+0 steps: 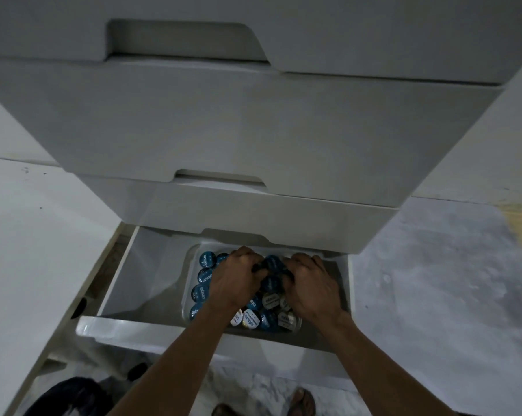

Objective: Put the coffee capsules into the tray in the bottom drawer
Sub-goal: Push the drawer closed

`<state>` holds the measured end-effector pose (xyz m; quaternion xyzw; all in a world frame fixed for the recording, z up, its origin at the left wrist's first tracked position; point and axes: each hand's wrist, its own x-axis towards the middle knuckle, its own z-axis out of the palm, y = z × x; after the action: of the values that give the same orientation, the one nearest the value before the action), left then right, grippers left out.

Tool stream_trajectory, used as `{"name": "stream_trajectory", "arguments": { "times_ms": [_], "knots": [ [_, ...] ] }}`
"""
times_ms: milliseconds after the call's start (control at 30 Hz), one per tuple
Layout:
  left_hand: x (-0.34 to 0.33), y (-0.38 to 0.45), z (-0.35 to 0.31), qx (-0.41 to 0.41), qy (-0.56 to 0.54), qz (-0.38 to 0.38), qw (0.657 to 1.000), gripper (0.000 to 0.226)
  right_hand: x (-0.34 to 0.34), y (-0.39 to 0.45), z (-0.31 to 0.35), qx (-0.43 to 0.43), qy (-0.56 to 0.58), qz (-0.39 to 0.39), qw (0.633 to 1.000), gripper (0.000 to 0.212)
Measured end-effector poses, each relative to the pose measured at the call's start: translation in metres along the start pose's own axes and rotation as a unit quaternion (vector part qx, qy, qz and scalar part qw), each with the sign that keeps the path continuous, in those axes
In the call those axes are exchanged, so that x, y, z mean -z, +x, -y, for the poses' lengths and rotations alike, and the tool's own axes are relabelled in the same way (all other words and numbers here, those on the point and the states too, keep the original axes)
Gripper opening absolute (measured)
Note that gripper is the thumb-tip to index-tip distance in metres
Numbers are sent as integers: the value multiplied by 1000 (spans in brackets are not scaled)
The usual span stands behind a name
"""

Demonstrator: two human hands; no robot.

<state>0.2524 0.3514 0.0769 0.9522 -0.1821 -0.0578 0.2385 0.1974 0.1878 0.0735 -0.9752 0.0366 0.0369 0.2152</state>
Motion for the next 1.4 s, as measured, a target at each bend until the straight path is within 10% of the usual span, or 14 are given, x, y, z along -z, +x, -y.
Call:
{"name": "stream_trajectory", "arguments": {
  "times_ms": [500, 1400],
  "knots": [
    [97, -137, 37, -62, -68, -141, 986, 29, 13, -113, 88, -49, 177, -172, 968, 38],
    [36, -143, 114, -47, 224, -131, 964, 76, -61, -112, 73, -105, -123, -256, 953, 66]
  ]
}}
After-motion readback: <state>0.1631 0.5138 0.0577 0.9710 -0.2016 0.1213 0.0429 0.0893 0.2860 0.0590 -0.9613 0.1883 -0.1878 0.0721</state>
